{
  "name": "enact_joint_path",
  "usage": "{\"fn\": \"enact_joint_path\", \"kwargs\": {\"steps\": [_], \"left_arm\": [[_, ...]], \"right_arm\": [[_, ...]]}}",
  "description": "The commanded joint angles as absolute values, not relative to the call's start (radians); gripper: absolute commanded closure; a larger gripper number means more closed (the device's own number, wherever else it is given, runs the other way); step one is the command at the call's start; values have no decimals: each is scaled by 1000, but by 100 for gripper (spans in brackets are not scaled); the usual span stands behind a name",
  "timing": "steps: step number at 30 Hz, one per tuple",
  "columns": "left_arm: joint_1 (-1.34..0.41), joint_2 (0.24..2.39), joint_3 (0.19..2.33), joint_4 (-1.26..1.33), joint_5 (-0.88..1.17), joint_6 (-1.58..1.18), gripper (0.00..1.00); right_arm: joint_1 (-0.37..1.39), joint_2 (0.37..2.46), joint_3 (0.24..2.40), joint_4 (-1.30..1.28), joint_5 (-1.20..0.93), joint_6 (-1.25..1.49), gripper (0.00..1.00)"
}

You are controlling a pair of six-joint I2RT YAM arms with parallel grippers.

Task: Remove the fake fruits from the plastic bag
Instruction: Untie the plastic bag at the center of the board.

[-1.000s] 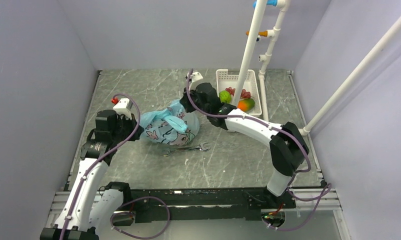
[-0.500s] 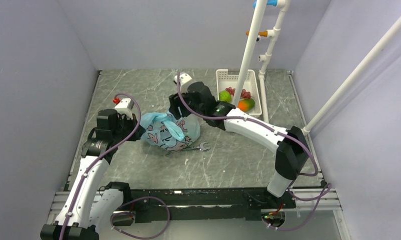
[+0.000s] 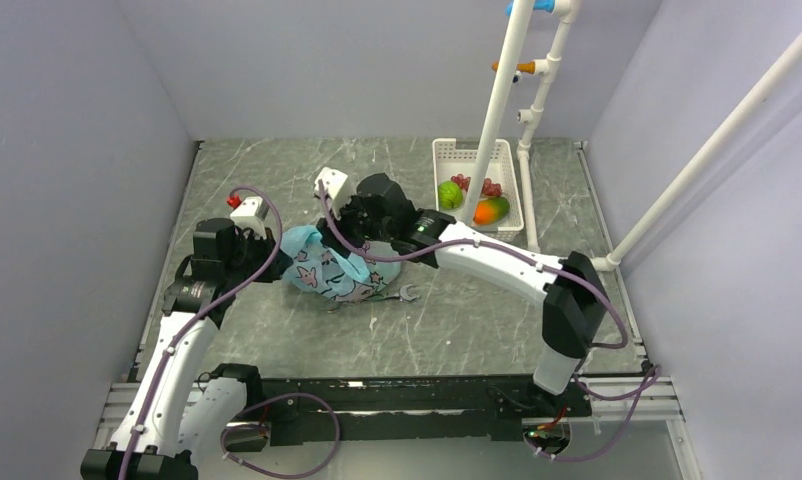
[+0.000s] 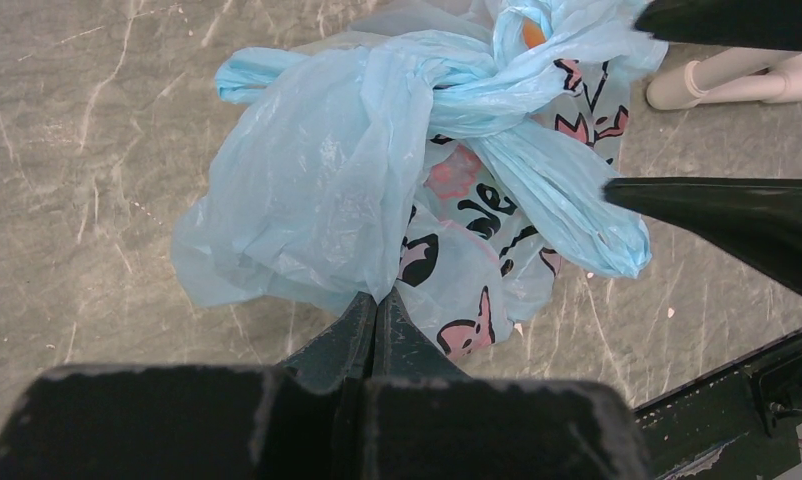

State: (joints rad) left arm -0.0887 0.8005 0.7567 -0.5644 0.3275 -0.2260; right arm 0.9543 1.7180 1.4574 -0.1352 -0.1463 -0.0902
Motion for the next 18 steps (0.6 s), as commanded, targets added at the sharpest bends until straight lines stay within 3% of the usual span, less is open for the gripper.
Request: {"fn": "enact_joint_path", "kwargs": {"steps": [1,10,18], "left_arm": [[-91,795,770,-532,353,-222,100],[-91,805,770,-528,363,-221,100],[-91,803,770,-528,366,-222,100]], "right_arm": [[955,1800,1536,-212,-254,-307,42],[1014,1823,1499,-122,-19,-327,56],[1015,1830,1462,-10,119,-340,54]]}}
